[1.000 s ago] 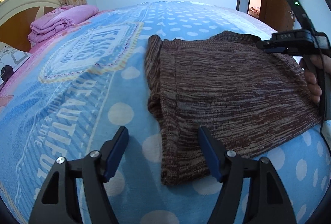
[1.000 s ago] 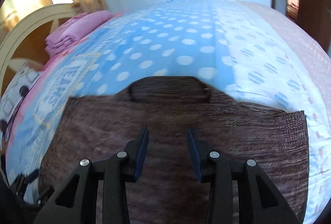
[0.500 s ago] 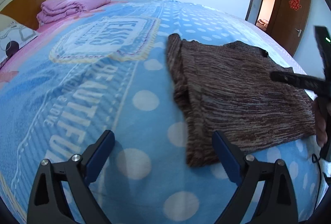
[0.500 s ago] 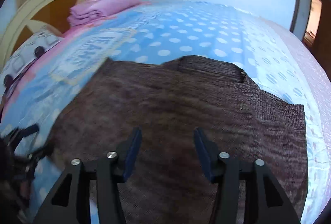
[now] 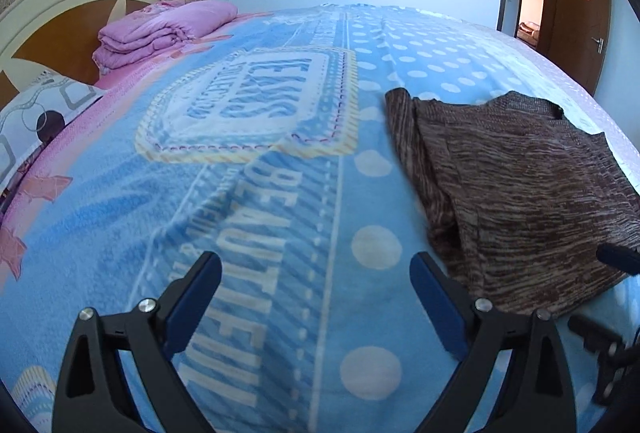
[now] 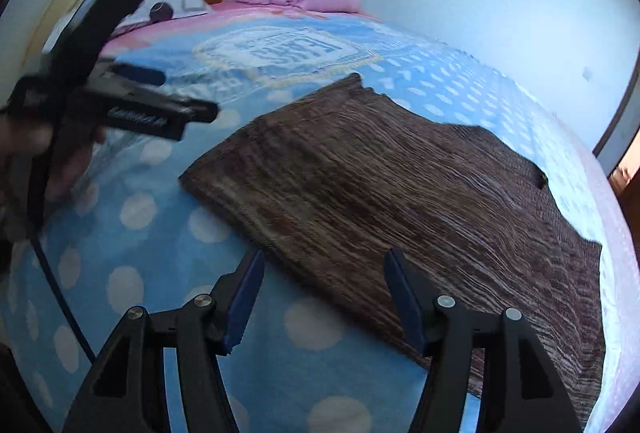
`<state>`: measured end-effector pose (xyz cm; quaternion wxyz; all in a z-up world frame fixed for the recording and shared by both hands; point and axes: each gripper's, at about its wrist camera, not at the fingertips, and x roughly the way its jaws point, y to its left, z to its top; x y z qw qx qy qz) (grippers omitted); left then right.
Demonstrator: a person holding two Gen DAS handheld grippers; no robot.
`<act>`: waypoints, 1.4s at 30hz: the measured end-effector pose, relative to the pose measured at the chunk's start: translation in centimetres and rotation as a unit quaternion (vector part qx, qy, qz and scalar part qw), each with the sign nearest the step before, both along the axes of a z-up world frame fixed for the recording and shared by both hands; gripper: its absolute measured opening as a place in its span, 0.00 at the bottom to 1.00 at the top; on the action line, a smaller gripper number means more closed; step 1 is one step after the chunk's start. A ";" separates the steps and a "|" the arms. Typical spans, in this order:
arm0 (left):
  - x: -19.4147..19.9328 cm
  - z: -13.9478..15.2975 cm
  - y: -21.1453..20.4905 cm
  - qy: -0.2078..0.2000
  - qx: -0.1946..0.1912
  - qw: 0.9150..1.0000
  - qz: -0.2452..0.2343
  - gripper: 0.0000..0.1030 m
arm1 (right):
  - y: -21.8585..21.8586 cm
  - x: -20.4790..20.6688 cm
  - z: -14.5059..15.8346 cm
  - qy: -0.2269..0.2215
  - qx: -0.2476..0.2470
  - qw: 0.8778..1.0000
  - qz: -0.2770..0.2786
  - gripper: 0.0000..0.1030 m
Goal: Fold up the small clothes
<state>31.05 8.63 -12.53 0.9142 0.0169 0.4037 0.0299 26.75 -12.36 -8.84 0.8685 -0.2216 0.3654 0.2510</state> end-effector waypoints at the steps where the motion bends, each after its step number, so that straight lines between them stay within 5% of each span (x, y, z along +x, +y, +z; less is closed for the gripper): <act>1: 0.3 0.0 0.0 -0.002 0.007 1.000 -0.003 0.95 | 0.4 -0.2 -0.1 -0.006 -0.005 1.000 0.006 0.61; 5: 1.3 0.1 -0.3 -0.004 0.022 1.000 -0.010 0.95 | 2.4 -0.7 -0.7 -0.026 -0.034 0.999 0.021 0.61; 28: 6.3 1.4 -1.4 -0.027 -0.028 0.998 -0.055 0.95 | 7.5 -0.8 -2.1 -0.087 -0.089 0.992 0.020 0.61; 42: 11.0 0.0 -5.2 0.011 -0.037 0.995 -0.095 0.93 | 7.9 -1.7 -2.4 -0.121 -0.107 0.987 0.014 0.60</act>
